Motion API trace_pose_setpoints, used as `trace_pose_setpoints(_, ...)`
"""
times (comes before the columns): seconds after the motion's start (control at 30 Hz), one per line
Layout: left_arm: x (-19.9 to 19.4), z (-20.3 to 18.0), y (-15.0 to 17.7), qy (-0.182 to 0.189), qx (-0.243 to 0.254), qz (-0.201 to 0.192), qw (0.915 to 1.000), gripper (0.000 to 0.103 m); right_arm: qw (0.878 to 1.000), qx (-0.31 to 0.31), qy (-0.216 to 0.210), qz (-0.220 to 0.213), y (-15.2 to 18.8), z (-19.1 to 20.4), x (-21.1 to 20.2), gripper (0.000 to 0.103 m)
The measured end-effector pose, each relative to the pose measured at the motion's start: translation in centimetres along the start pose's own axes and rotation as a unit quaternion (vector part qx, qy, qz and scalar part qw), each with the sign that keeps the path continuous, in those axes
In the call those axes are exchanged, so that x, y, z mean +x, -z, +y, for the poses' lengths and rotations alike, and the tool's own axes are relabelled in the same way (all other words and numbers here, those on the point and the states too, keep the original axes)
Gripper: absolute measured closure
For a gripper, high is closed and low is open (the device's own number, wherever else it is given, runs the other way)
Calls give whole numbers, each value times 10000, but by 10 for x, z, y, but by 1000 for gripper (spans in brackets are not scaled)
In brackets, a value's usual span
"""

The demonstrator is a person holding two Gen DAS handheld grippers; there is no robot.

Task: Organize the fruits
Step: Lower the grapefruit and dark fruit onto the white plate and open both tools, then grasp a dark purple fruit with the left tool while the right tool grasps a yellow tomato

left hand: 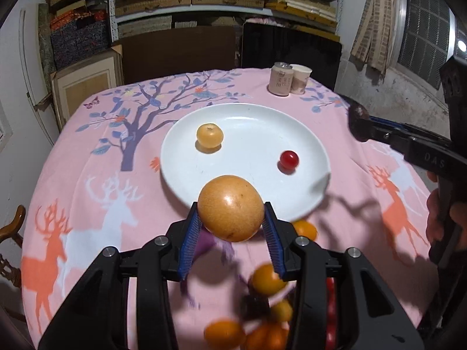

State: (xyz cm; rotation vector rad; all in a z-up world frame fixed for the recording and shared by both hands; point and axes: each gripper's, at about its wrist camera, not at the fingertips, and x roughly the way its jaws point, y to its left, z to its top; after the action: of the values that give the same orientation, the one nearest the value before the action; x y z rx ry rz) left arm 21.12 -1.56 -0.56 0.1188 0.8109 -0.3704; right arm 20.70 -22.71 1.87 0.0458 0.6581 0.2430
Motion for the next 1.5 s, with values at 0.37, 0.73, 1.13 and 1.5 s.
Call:
trace_pose_setpoints(0.37,65,21,-30,-173,-351,230,9990,39,9994,-335,-21,63,-20,27,70,45)
trace_pose_setpoints(0.73,-37,-11,62,-37,345,-218,9992,30,9981,287,-393,381,66,14,-19,39)
trace_pose_setpoints(1.13,-100,-50,178,220,793,22,9966,31,9961,572,-362,564,149,12,-71,38)
trace_pose_setpoints(1.5,-81,-84,199,154,1051,-30,9943,61,9965,439,-377,610,164,23,-88,38)
